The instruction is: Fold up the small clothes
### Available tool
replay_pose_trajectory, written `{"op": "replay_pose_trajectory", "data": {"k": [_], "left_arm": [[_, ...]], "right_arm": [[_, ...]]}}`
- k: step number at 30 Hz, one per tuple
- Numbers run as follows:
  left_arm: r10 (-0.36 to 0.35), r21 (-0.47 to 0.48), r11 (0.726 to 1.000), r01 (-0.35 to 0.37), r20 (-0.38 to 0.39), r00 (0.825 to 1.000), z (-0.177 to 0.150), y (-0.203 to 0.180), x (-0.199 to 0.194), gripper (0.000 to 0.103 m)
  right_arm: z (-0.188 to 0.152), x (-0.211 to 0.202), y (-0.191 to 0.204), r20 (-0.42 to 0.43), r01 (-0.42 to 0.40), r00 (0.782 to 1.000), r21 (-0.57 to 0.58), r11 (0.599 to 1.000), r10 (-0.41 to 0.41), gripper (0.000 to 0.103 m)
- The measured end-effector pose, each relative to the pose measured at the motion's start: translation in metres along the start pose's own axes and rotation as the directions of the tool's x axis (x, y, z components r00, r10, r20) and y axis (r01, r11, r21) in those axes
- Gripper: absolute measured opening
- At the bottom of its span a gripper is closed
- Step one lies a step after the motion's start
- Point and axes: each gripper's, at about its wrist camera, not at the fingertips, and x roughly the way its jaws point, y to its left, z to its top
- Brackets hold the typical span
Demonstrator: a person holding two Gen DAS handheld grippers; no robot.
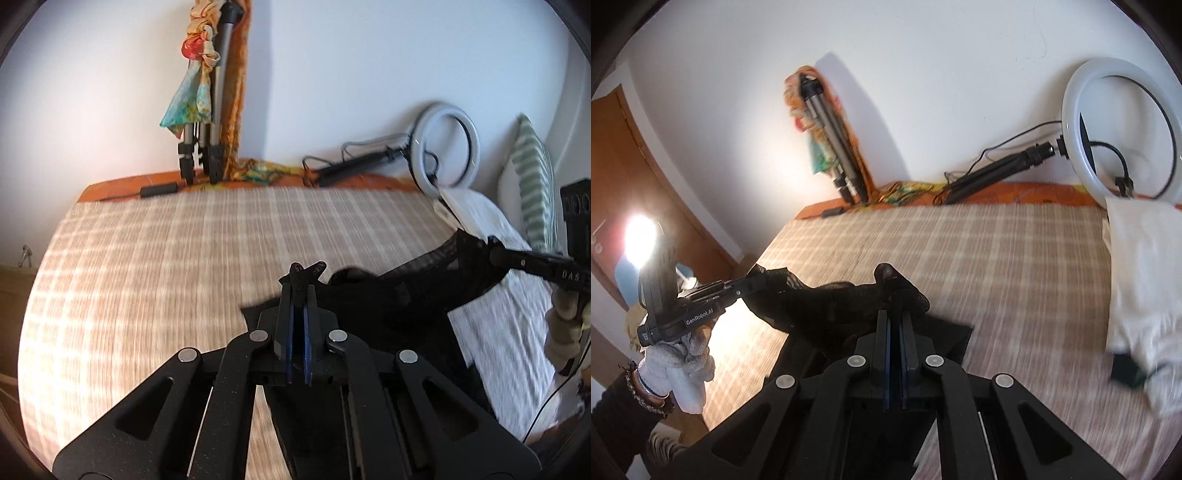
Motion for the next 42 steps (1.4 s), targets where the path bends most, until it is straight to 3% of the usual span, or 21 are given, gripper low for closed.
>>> {"op": "replay_pose_trajectory", "data": {"k": [13,24,26,28,31,34,36,38,40,42], "left_arm": [[0.004,0.043,0.999,-0.003,-0.017,1.000,-0.096,-0.009,-0.053,0.002],[0.035,0.188,0.982,-0.019,-0.085,0.996,-0.156,-0.023,-0.080,0.002],[0.026,0.198,0.980,-0.005,-0.104,0.994,-0.167,-0.026,-0.088,0.005],[0.014,0.208,0.978,0.010,-0.112,0.994,-0.175,-0.027,-0.099,0.009],[-0.002,0.208,0.978,0.022,-0.097,0.995,-0.181,-0.027,-0.115,0.011],[-0.038,0.088,0.995,0.046,-0.093,0.995,-0.176,-0.013,-0.124,0.013],[-0.077,-0.022,0.997,0.075,-0.084,0.993,-0.171,0.000,-0.124,0.021],[-0.106,-0.079,0.992,0.100,-0.073,0.992,-0.165,0.003,-0.122,0.021],[-0.112,-0.058,0.992,0.108,-0.066,0.992,-0.160,-0.007,-0.121,0.024],[-0.115,-0.019,0.993,0.114,-0.069,0.991,-0.159,-0.019,-0.118,0.047]], "right_arm": [[-0.093,-0.035,0.032,-0.016,0.061,0.998,-0.065,0.996,-0.062,0.001],[-0.156,-0.065,0.044,-0.016,0.113,0.993,-0.210,0.971,-0.119,0.008],[-0.166,-0.074,0.045,-0.024,0.096,0.994,-0.216,0.972,-0.104,0.013],[-0.172,-0.083,0.042,-0.026,0.085,0.995,-0.189,0.978,-0.092,0.030],[-0.174,-0.089,0.028,-0.027,0.044,0.999,-0.073,0.996,-0.046,0.031],[-0.169,-0.091,0.017,0.007,0.023,1.000,0.029,0.999,-0.023,0.031],[-0.163,-0.090,0.015,0.030,-0.008,1.000,0.057,0.998,0.006,0.033],[-0.154,-0.084,0.022,0.028,-0.001,1.000,0.011,1.000,0.001,0.041],[-0.147,-0.073,0.032,0.012,0.016,1.000,-0.057,0.998,-0.015,0.060],[-0.143,-0.062,0.038,0.007,0.041,0.999,-0.103,0.994,-0.040,0.060]]}}
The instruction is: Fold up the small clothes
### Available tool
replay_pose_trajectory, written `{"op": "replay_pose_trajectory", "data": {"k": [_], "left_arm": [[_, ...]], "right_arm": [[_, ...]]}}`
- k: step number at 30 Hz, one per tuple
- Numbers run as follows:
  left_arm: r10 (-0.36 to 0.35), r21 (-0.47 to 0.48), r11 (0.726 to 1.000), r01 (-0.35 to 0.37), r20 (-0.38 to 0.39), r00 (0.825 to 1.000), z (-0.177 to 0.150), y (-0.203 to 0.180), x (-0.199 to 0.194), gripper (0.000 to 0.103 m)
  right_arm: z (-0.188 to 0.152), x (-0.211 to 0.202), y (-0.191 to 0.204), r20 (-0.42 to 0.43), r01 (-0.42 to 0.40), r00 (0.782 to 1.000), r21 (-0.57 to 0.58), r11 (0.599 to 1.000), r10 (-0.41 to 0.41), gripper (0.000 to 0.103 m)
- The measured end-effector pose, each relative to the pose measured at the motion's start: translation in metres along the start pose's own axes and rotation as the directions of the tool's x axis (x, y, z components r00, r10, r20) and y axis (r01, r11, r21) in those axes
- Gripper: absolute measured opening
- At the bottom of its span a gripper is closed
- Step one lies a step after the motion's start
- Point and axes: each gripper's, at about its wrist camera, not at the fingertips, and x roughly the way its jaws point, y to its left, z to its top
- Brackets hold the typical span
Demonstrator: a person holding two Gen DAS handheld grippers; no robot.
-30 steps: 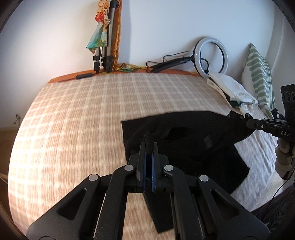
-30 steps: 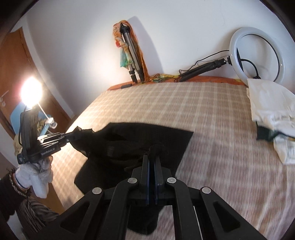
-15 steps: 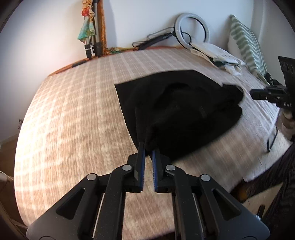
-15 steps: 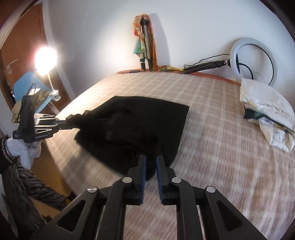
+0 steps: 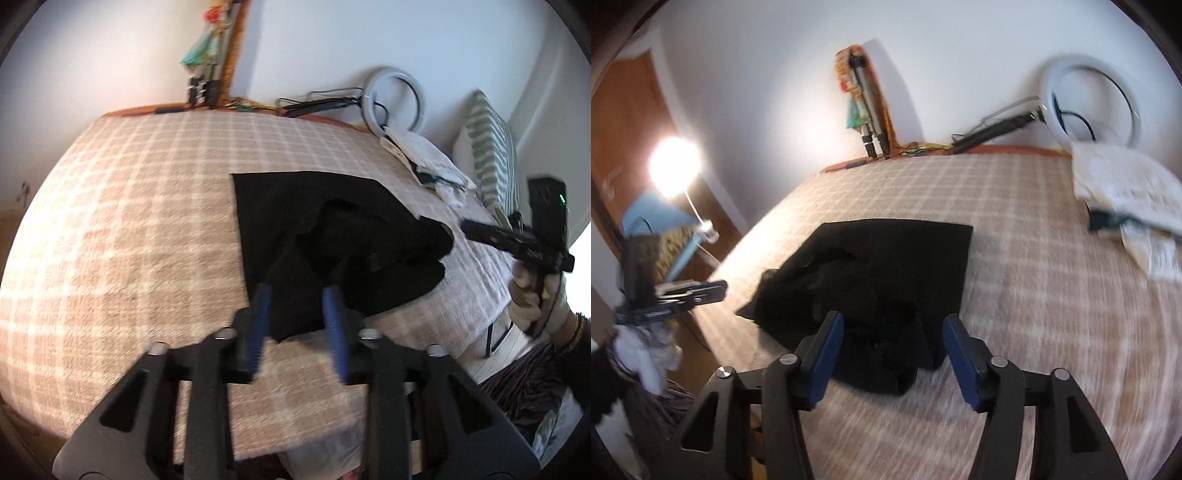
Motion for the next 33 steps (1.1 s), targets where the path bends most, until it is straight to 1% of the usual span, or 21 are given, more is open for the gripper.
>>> {"op": "replay_pose_trajectory", "data": {"k": [2,5,6,7,8,9,10,11,12,13,15,17,18,19,21,23,26,27,30,32,33], "left_arm": [[-0.005,0.050,0.999,0.006,-0.021,1.000,-0.002,-0.013,0.010,0.053],[0.024,0.108,0.994,-0.018,-0.058,0.998,-0.006,-0.025,0.029,0.053],[0.041,0.122,0.992,-0.033,-0.067,0.997,-0.007,-0.028,0.035,0.053],[0.067,0.145,0.988,-0.056,-0.074,0.995,-0.009,-0.030,0.042,0.053],[0.088,0.165,0.983,-0.074,-0.081,0.993,-0.009,-0.031,0.048,0.053],[0.108,0.182,0.979,-0.090,-0.088,0.990,-0.010,-0.032,0.053,0.049],[0.117,0.189,0.977,-0.097,-0.096,0.988,-0.012,-0.030,0.056,0.045],[0.122,0.188,0.977,-0.100,-0.105,0.987,-0.013,-0.028,0.056,0.036],[0.121,0.186,0.978,-0.099,-0.112,0.986,-0.014,-0.025,0.055,0.034],[0.117,0.185,0.978,-0.095,-0.111,0.987,-0.017,-0.021,0.050,0.034],[0.121,0.187,0.977,-0.101,-0.100,0.988,-0.020,-0.014,0.039,0.034],[0.111,0.174,0.980,-0.095,-0.088,0.990,-0.024,-0.005,0.025,0.034],[0.106,0.156,0.983,-0.093,-0.082,0.991,-0.026,-0.001,0.020,0.034],[0.102,0.127,0.988,-0.091,-0.077,0.992,-0.027,0.006,0.014,0.034],[0.090,0.060,0.994,-0.086,-0.075,0.993,-0.027,0.018,0.011,0.034],[0.057,-0.041,0.997,-0.061,-0.094,0.994,-0.026,0.032,0.014,0.034],[0.004,-0.164,0.986,-0.026,-0.135,0.991,-0.027,0.047,0.024,0.035],[-0.015,-0.193,0.981,-0.013,-0.139,0.990,-0.026,0.050,0.027,0.035],[-0.049,-0.264,0.965,0.008,-0.147,0.988,-0.024,0.056,0.034,0.035],[-0.075,-0.295,0.955,0.027,-0.153,0.985,-0.024,0.057,0.038,0.035],[-0.088,-0.305,0.952,0.038,-0.153,0.984,-0.024,0.058,0.039,0.035]], "right_arm": [[0.005,0.015,0.001,-0.015,0.032,0.999,-0.021,0.999,-0.032,0.060],[0.006,0.032,0.002,-0.030,0.022,0.999,-0.029,0.999,-0.023,0.056],[0.006,0.036,0.003,-0.036,0.016,0.999,-0.038,0.999,-0.017,0.046],[0.005,0.041,0.005,-0.046,0.015,0.999,-0.049,0.999,-0.017,0.028],[0.005,0.047,0.008,-0.062,0.010,0.998,-0.064,0.998,-0.014,0.020],[0.003,0.049,0.011,-0.068,0.008,0.998,-0.080,0.997,-0.013,0.006],[0.001,0.050,0.015,-0.072,0.009,0.997,-0.101,0.995,-0.016,0.002],[-0.003,0.048,0.020,-0.076,0.011,0.997,-0.131,0.991,-0.022,0.002],[-0.007,0.044,0.026,-0.073,0.011,0.997,-0.164,0.986,-0.023,0.002],[-0.013,0.037,0.032,-0.071,0.010,0.997,-0.208,0.978,-0.025,0.001],[-0.028,0.019,0.043,-0.046,0.047,0.997,-0.301,0.952,-0.063,0.002],[-0.040,0.004,0.046,-0.049,0.039,0.997,-0.325,0.945,-0.058,0.005],[-0.044,-0.002,0.042,-0.061,0.022,0.997,-0.304,0.952,-0.043,0.015],[-0.047,-0.008,0.038,-0.066,0.009,0.997,-0.271,0.962,-0.028,0.031],[-0.051,-0.023,0.023,-0.053,-0.017,0.999,-0.174,0.985,0.007,0.042],[-0.051,-0.032,0.004,-0.026,-0.055,0.998,-0.042,0.998,0.054,0.045],[-0.047,-0.031,-0.022,-0.019,-0.073,0.997,0.134,0.988,0.077,0.047],[-0.047,-0.025,-0.033,-0.031,-0.088,0.995,0.210,0.974,0.097,0.048],[-0.054,-0.007,-0.050,-0.060,-0.163,0.979,0.350,0.922,0.195,0.047],[-0.059,0.007,-0.052,-0.083,-0.191,0.967,0.396,0.898,0.242,0.046],[-0.062,0.012,-0.051,-0.089,-0.206,0.961,0.406,0.890,0.263,0.043]]}}
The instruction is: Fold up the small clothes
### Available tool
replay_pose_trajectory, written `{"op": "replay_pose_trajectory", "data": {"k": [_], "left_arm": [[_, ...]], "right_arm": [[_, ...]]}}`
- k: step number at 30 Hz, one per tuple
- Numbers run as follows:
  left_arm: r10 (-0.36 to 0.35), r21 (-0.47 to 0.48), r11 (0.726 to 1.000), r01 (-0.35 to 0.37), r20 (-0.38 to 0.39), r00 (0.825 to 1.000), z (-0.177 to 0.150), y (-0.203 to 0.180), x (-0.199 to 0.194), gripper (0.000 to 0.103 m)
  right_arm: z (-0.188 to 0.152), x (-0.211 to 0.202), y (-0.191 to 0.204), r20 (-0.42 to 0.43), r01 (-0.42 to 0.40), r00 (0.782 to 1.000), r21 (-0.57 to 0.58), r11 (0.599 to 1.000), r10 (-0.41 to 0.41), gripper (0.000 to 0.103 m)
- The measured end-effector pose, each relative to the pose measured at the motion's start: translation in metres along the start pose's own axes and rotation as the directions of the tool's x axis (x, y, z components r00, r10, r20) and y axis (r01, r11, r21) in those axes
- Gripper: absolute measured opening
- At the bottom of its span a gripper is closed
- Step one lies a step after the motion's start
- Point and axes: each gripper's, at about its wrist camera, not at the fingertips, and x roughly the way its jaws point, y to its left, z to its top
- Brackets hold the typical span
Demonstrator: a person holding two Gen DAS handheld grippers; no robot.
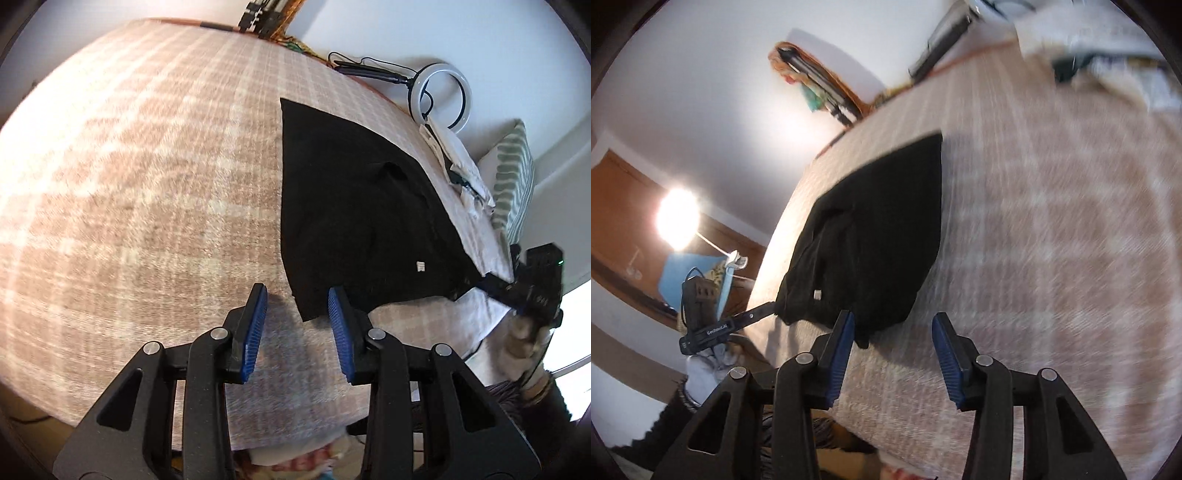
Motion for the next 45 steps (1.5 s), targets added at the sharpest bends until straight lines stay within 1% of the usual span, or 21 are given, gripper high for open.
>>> {"op": "replay_pose_trajectory", "data": {"k": [2,4,5,6,10,12,14,15,18,20,21,22,24,28,30,33,34,36,38,40,45], "left_arm": [[-0.011,-0.009,1.000,0.011,-0.001,1.000,0.001,-0.001,0.001,0.035],[-0.031,-0.016,0.999,0.031,-0.005,1.000,0.002,-0.001,0.003,0.030],[-0.032,-0.014,0.999,0.032,-0.005,0.999,0.002,-0.001,0.003,0.013],[-0.026,-0.009,1.000,0.026,-0.006,1.000,0.003,-0.003,0.003,0.003],[-0.048,0.014,0.999,0.048,0.033,0.998,0.002,-0.017,-0.009,0.002],[-0.007,0.053,0.999,0.005,0.030,1.000,-0.001,-0.022,-0.007,0.002],[0.046,0.074,0.996,-0.045,-0.009,0.999,-0.007,-0.019,0.003,0.002],[0.069,0.075,0.995,-0.067,-0.022,0.997,-0.009,-0.018,0.008,0.002],[0.079,0.097,0.992,-0.077,-0.015,0.997,-0.009,-0.020,0.003,0.002],[0.103,0.128,0.986,-0.104,0.012,0.995,-0.010,-0.025,-0.004,0.002],[0.106,0.137,0.985,-0.109,0.024,0.994,-0.010,-0.025,-0.008,0.002],[0.110,0.145,0.983,-0.115,0.045,0.993,-0.009,-0.027,-0.013,0.002],[0.125,0.151,0.979,-0.137,0.085,0.989,-0.007,-0.030,-0.020,0.002],[0.110,0.149,0.981,-0.127,0.116,0.987,0.005,-0.039,-0.020,0.002],[0.099,0.152,0.982,-0.115,0.111,0.989,0.013,-0.047,-0.014,0.003],[0.103,0.163,0.979,-0.125,0.136,0.985,0.035,-0.058,-0.007,0.003],[0.105,0.151,0.980,-0.126,0.140,0.985,0.046,-0.059,-0.003,0.006],[0.097,0.107,0.988,-0.112,0.137,0.986,0.070,-0.055,0.004,0.033],[0.078,0.042,0.995,-0.086,0.163,0.984,0.088,-0.046,0.007,0.034],[0.064,-0.014,0.998,-0.062,0.166,0.984,0.105,-0.034,0.014,0.034],[0.057,-0.120,0.992,-0.039,0.146,0.988,0.141,-0.003,0.044,0.034]], "right_arm": [[-0.004,0.009,0.002,-0.029,-0.036,0.999,0.008,0.999,0.036,0.037],[-0.005,0.016,0.005,-0.040,-0.052,0.998,0.010,0.999,0.052,0.020],[-0.005,0.019,0.005,-0.044,-0.058,0.997,0.018,0.998,0.059,0.013],[-0.004,0.021,0.005,-0.042,-0.065,0.997,0.031,0.997,0.066,0.001],[0.000,0.007,0.005,0.002,-0.104,0.995,0.055,0.993,0.104,0.000],[0.000,-0.001,0.007,0.008,-0.078,0.997,0.026,0.997,0.078,0.000],[-0.003,0.003,0.007,-0.017,-0.021,1.000,-0.008,1.000,0.020,0.000],[-0.005,0.007,0.006,-0.032,-0.015,0.999,-0.007,1.000,0.014,0.000],[-0.009,0.013,0.007,-0.064,0.034,0.997,-0.031,0.999,-0.036,0.005],[-0.007,0.011,0.007,-0.066,0.080,0.994,-0.052,0.995,-0.083,0.016],[-0.004,0.006,0.008,-0.058,0.093,0.994,-0.057,0.994,-0.096,0.030],[-0.003,0.000,0.007,-0.047,0.100,0.994,-0.063,0.993,-0.103,0.033],[0.003,-0.014,0.013,-0.004,0.112,0.994,-0.090,0.990,-0.113,0.033],[0.021,-0.030,0.030,0.099,0.157,0.985,-0.158,0.975,-0.143,0.033],[0.035,-0.031,0.038,0.126,0.147,0.984,-0.177,0.973,-0.125,0.033],[0.062,-0.018,0.047,0.152,0.187,0.976,-0.217,0.958,-0.156,0.036],[0.071,-0.013,0.046,0.155,0.194,0.974,-0.215,0.957,-0.163,0.040],[0.092,0.001,0.037,0.148,0.187,0.976,-0.190,0.964,-0.160,0.046],[0.110,0.014,0.024,0.143,0.187,0.976,-0.158,0.969,-0.165,0.047],[0.121,0.025,0.010,0.129,0.156,0.981,-0.111,0.981,-0.142,0.047],[0.143,0.046,-0.022,0.119,0.087,0.989,0.009,0.996,-0.088,0.047]]}}
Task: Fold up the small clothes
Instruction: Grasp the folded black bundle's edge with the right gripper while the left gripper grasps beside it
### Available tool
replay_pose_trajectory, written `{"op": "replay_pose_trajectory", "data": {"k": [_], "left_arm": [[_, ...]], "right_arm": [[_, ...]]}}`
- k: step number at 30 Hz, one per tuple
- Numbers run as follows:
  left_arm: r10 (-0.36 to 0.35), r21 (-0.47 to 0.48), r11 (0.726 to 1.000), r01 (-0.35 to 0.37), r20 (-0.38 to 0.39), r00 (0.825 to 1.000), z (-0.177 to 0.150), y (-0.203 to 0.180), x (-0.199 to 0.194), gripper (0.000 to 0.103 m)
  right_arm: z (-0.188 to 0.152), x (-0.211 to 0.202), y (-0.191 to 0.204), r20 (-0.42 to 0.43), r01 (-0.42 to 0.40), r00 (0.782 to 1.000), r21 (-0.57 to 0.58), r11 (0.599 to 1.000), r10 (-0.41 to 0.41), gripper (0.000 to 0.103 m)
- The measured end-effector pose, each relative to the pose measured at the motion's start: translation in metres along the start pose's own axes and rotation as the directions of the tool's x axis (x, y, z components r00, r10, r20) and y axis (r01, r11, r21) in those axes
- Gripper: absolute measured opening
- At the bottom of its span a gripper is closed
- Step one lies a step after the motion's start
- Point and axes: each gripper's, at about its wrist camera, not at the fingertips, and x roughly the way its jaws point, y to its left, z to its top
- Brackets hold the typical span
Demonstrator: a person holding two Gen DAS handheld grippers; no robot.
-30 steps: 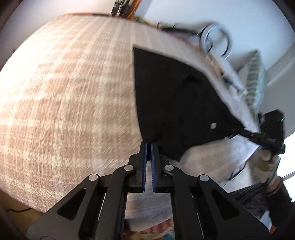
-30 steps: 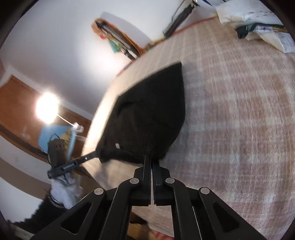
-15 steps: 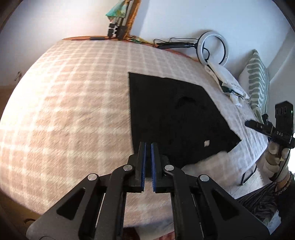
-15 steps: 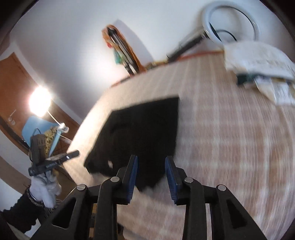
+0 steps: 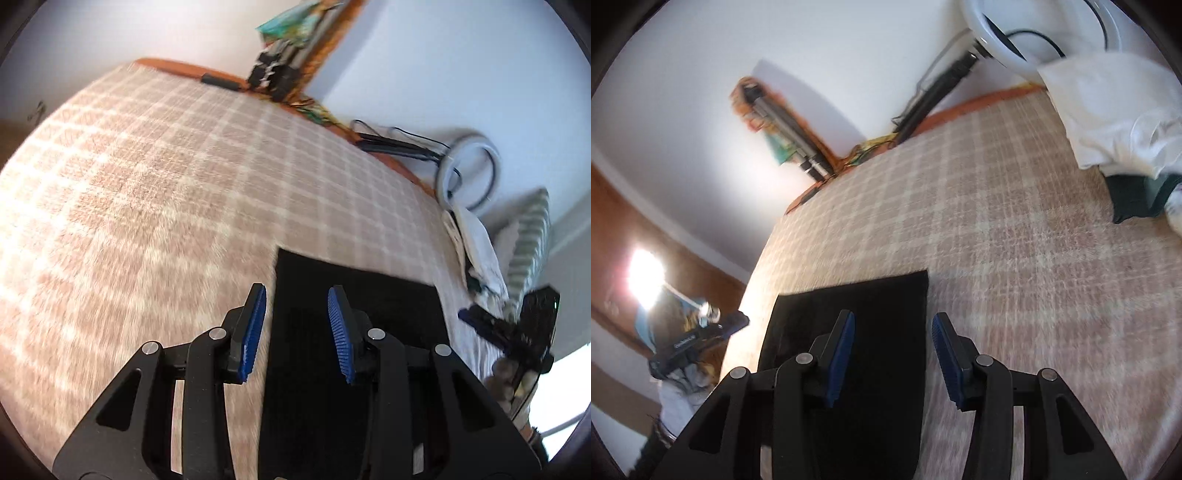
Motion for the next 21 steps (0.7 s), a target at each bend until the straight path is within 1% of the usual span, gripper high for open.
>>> {"op": "replay_pose_trajectory", "data": {"k": [4,6,8,11,12,13,14,15,16,17,19,21], "left_arm": [[-0.058,-0.086,0.995,0.054,-0.040,0.998,0.015,0.017,0.033,0.034],[-0.093,-0.127,0.988,0.086,-0.055,0.994,0.018,0.022,0.045,0.034],[-0.099,-0.133,0.987,0.090,-0.062,0.993,0.020,0.023,0.053,0.034],[-0.090,-0.094,0.992,0.085,-0.057,0.994,0.024,0.017,0.054,0.033],[-0.090,-0.085,0.993,0.085,-0.058,0.994,0.024,0.015,0.055,0.026],[-0.088,-0.079,0.993,0.083,-0.063,0.994,0.024,0.014,0.055,0.022],[-0.080,-0.071,0.995,0.076,-0.068,0.994,0.024,0.012,0.056,0.011],[-0.063,-0.061,0.996,0.059,-0.066,0.996,0.023,0.010,0.057,0.005],[-0.047,-0.051,0.998,0.044,-0.063,0.997,0.023,0.009,0.057,0.004],[-0.042,-0.048,0.998,0.039,-0.060,0.997,0.023,0.009,0.056,0.002],[-0.021,-0.042,0.999,0.020,-0.038,0.999,0.024,0.008,0.053,0.001],[0.013,-0.028,1.000,-0.014,-0.020,1.000,0.026,0.007,0.051,0.001]], "right_arm": [[0.014,0.021,-0.008,-0.019,-0.020,1.000,0.033,0.999,0.021,0.047],[0.020,0.034,-0.015,-0.034,-0.056,0.998,0.064,0.996,0.059,0.046],[0.025,0.045,-0.019,-0.045,-0.058,0.997,0.083,0.995,0.062,0.046],[0.030,0.055,-0.016,-0.058,-0.061,0.996,0.064,0.996,0.064,0.043],[0.031,0.058,-0.014,-0.057,-0.064,0.996,0.053,0.997,0.067,0.038],[0.032,0.060,-0.014,-0.065,-0.065,0.996,0.046,0.997,0.068,0.028],[0.032,0.064,-0.012,-0.081,-0.062,0.995,0.038,0.997,0.065,0.023],[0.032,0.066,-0.012,-0.086,-0.050,0.995,0.033,0.998,0.053,0.014],[0.032,0.067,-0.012,-0.085,-0.039,0.996,0.031,0.999,0.042,0.007],[0.032,0.066,-0.013,-0.079,-0.032,0.996,0.033,0.999,0.034,0.006],[0.033,0.062,-0.012,-0.061,-0.022,0.998,0.028,0.999,0.024,0.003],[0.034,0.059,-0.007,-0.050,0.018,0.999,-0.007,1.000,-0.019,0.003]]}}
